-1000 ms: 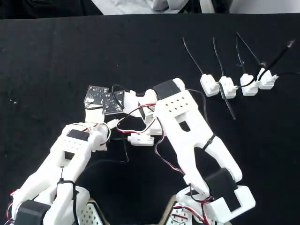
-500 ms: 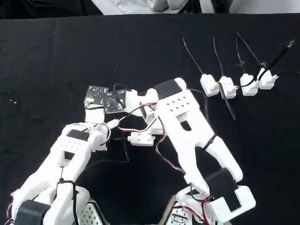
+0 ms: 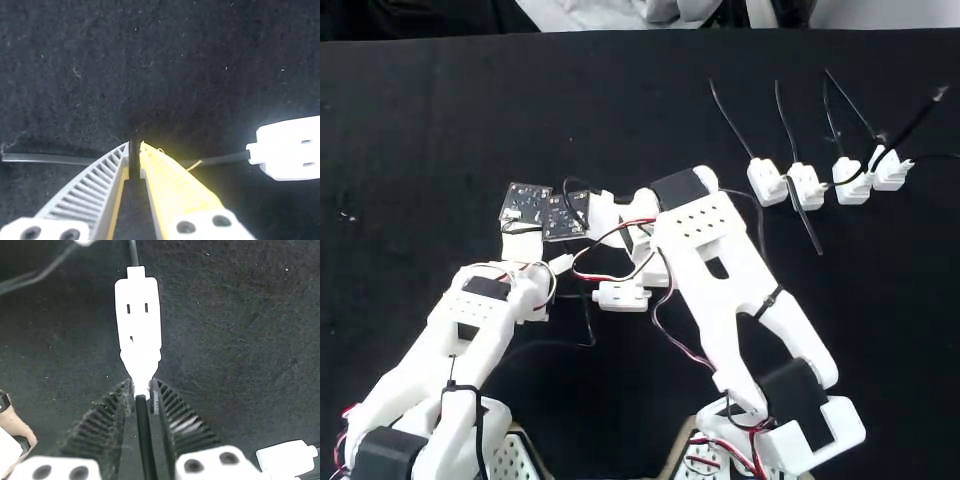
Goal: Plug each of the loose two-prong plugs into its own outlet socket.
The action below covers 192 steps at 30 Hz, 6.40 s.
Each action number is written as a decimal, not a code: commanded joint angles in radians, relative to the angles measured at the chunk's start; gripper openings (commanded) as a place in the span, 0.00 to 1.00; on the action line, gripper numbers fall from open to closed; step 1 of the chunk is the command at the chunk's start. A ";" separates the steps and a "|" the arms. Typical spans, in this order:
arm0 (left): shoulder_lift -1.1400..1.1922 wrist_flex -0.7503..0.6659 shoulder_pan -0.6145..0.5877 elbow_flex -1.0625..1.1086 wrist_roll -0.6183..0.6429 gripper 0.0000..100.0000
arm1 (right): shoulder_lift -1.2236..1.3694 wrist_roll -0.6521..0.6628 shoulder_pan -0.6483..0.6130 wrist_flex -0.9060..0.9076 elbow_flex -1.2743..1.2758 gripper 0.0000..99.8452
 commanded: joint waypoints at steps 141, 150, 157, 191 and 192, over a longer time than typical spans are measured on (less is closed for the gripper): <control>-0.002 0.227 0.151 -0.157 0.124 0.07 | -0.010 -0.109 0.002 -0.078 -0.036 0.01; -0.003 -0.075 0.125 -0.012 0.238 0.15 | -0.012 -0.109 0.040 -0.074 -0.036 0.01; -0.011 -0.091 0.056 -0.019 0.241 0.13 | -0.010 -0.109 0.040 -0.075 -0.035 0.01; -0.002 -0.324 0.185 0.088 0.334 0.13 | -0.010 -0.109 0.038 -0.074 -0.033 0.01; -0.002 -0.324 0.185 0.088 0.338 0.13 | -0.010 -0.109 0.038 -0.074 -0.033 0.01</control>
